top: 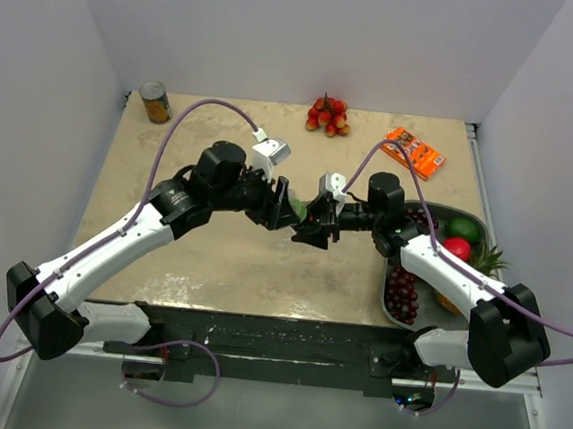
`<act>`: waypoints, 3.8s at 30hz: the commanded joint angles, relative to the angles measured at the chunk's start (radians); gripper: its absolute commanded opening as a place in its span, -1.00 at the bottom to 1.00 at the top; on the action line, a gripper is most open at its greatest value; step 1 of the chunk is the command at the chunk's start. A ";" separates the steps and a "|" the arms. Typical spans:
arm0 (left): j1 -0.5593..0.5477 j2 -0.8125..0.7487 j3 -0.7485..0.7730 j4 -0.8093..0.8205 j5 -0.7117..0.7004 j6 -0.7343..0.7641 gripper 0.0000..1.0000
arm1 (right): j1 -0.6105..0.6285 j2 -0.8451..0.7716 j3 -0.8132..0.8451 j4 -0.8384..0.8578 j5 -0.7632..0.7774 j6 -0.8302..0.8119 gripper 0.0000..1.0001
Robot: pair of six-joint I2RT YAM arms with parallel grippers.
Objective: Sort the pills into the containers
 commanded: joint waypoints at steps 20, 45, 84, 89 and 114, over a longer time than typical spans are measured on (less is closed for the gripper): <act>0.169 0.110 0.086 0.001 0.575 0.941 0.28 | -0.003 -0.022 0.041 0.049 -0.009 -0.011 -1.00; 0.094 -0.092 -0.084 0.199 -0.056 -0.234 0.99 | -0.003 -0.023 0.044 0.038 0.003 -0.017 -1.00; -0.075 0.011 -0.012 -0.100 0.292 0.962 0.72 | -0.003 -0.023 0.043 0.040 -0.014 -0.019 -1.00; -0.055 -0.080 -0.093 0.197 0.174 0.829 1.00 | -0.002 -0.020 0.043 0.040 -0.015 -0.019 -1.00; -0.056 -0.008 0.132 -0.063 -0.187 -0.040 0.97 | -0.002 -0.020 0.043 0.040 -0.004 -0.019 -1.00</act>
